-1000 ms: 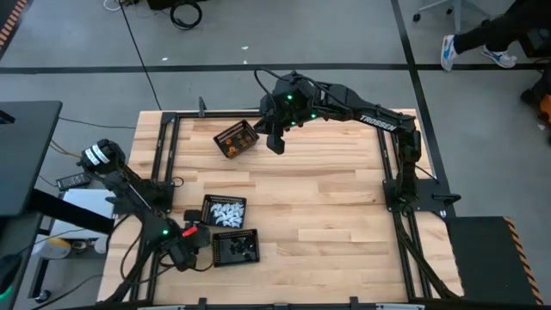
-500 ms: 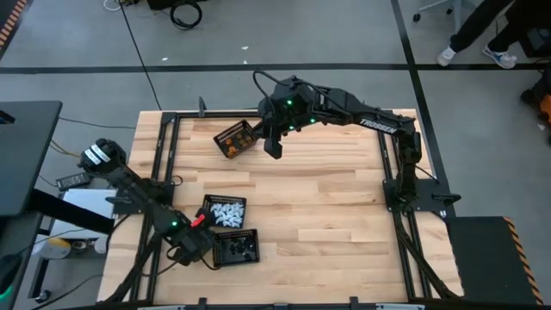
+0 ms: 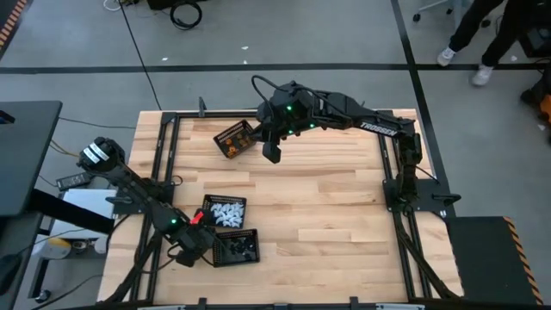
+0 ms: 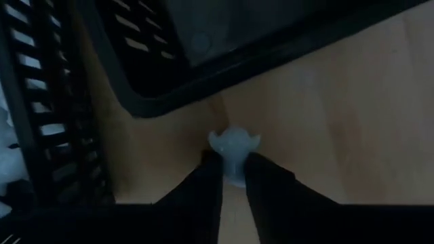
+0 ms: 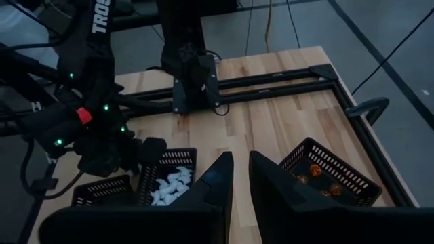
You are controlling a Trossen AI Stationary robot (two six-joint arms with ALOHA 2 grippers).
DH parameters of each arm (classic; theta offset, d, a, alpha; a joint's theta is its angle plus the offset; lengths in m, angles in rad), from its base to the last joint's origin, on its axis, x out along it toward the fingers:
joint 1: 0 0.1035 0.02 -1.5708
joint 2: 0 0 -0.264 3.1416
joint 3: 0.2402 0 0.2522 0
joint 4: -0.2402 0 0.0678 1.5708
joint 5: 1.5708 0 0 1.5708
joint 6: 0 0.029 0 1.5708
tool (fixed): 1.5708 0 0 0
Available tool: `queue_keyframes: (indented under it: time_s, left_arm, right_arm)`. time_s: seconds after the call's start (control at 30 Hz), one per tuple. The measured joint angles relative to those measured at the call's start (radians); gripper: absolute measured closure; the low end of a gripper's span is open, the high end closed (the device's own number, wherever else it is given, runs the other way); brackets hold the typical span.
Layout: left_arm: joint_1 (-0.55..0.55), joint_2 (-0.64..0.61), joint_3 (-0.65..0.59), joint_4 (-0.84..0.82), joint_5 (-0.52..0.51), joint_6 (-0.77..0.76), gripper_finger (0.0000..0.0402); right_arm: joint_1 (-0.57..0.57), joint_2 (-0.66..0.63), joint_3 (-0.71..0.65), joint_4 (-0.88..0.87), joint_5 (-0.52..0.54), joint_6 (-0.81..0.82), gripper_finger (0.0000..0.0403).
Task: Sort Halloween decoration
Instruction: Put the white toy into the middle black bin
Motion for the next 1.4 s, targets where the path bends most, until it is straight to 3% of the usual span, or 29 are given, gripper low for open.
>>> queue_keyframes:
  time_s: [0.17, 0.33, 0.77, 1.17, 1.4]
  left_arm:
    - [0.000, 0.001, 0.000, 0.019, -0.004, -0.030, 0.0376]
    - [0.002, 0.006, 0.012, 0.026, -0.008, -0.091, 0.0391]
    - [-0.003, -0.010, 0.041, -0.061, -0.007, -0.160, 0.0397]
    - [-0.080, -0.083, 0.040, -0.135, -0.048, -0.342, 0.0400]
    - [-0.099, -0.083, 0.041, -0.127, -0.048, -0.390, 0.0370]
  right_arm:
    - [0.000, 0.000, 0.000, 0.000, 0.000, 0.000, 0.0349]
    - [0.001, 0.000, 0.000, 0.000, 0.000, -0.002, 0.0349]
    - [0.000, 0.000, 0.000, -0.001, -0.001, -0.014, 0.0349]
    - [0.000, 0.000, 0.000, -0.001, -0.001, -0.028, 0.0349]
    - [0.000, 0.000, 0.000, 0.005, -0.001, -0.031, 0.0349]
